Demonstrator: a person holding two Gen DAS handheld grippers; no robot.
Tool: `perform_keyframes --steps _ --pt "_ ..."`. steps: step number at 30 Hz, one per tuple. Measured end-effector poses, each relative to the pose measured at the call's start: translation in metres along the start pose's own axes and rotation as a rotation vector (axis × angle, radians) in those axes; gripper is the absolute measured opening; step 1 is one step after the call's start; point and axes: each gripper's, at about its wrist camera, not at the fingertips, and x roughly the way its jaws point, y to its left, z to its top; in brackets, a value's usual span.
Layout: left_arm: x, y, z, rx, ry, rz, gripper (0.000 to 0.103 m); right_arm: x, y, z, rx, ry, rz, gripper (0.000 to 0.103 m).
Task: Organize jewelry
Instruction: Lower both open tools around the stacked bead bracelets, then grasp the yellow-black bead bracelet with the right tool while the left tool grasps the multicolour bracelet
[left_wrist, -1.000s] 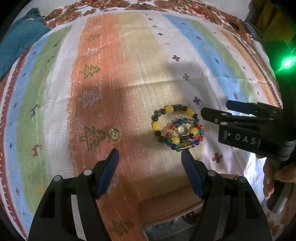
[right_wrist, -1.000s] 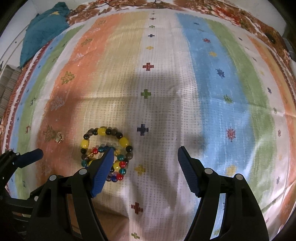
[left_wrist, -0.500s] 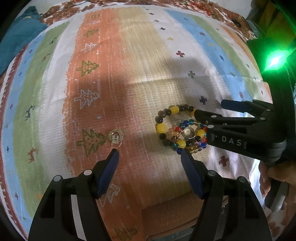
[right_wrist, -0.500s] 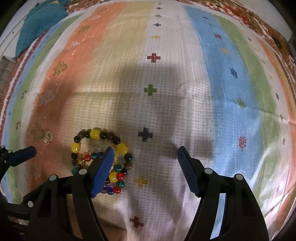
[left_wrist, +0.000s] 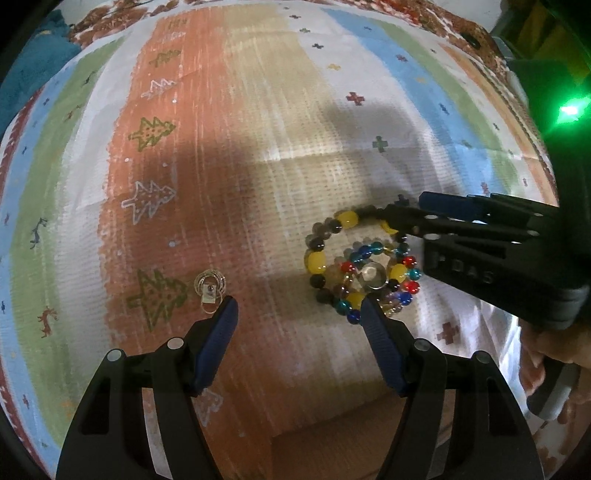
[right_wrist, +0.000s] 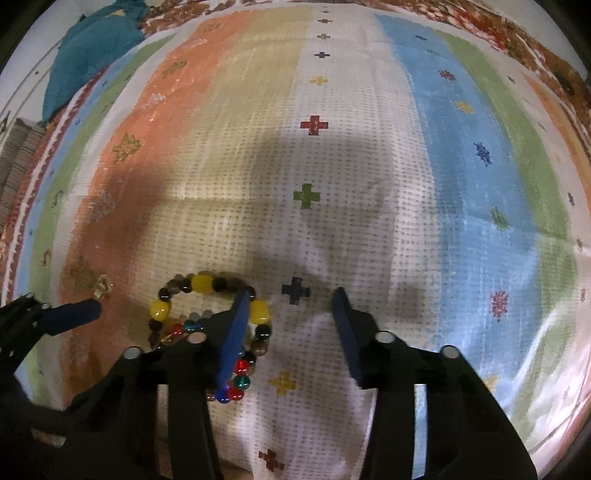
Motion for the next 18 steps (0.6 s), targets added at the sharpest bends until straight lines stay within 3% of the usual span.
perform_keyframes --steps 5,12,18 --pt "0.006 0.0 0.007 -0.015 0.007 -0.017 0.063 0.001 0.005 -0.003 -0.01 0.006 0.056 0.02" --pt "0.011 -0.001 0.01 -0.017 0.02 -0.014 0.055 -0.002 0.004 -0.009 -0.012 0.013 0.092 0.018" --pt "0.013 -0.004 0.012 -0.018 0.025 -0.008 0.049 0.001 0.009 -0.01 -0.046 0.026 0.052 0.013"
